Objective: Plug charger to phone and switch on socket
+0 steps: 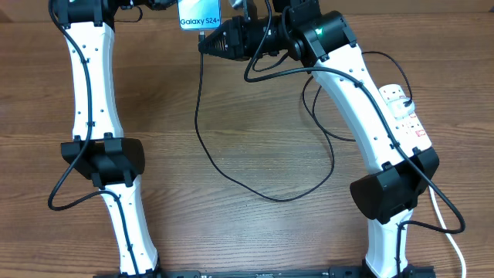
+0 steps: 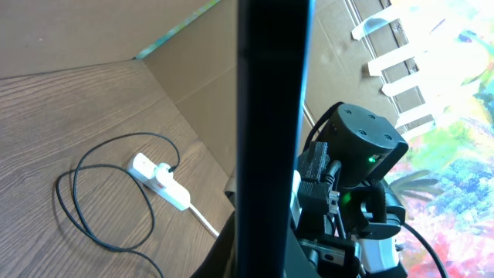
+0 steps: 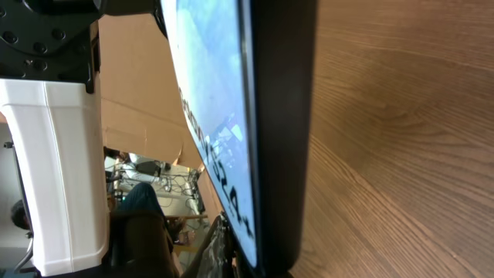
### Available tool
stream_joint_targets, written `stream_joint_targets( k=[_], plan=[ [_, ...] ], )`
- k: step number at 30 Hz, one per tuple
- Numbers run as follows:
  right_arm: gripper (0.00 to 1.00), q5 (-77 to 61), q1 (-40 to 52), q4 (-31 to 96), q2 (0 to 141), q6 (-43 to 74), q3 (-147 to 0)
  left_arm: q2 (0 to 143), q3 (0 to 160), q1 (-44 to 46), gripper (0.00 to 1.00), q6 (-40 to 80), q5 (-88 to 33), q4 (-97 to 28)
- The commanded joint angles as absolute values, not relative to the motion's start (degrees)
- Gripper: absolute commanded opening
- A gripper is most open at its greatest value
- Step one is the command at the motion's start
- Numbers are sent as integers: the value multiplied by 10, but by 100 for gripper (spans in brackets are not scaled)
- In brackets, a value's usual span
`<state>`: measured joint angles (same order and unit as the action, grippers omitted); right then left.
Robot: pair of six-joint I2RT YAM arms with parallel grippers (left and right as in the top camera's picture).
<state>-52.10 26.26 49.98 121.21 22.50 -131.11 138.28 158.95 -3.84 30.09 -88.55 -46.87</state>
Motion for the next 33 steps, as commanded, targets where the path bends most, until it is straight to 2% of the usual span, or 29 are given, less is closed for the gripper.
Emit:
stream_joint_targets(
  k=[1,33],
  plan=[
    [4,-535,263,499,1197,225,-1324,1364,1602,-39,4,304,-905,-464],
    [4,-525,263,480,1197,226,-1324,1364,1602,-39,4,305,-905,-464]
  ],
)
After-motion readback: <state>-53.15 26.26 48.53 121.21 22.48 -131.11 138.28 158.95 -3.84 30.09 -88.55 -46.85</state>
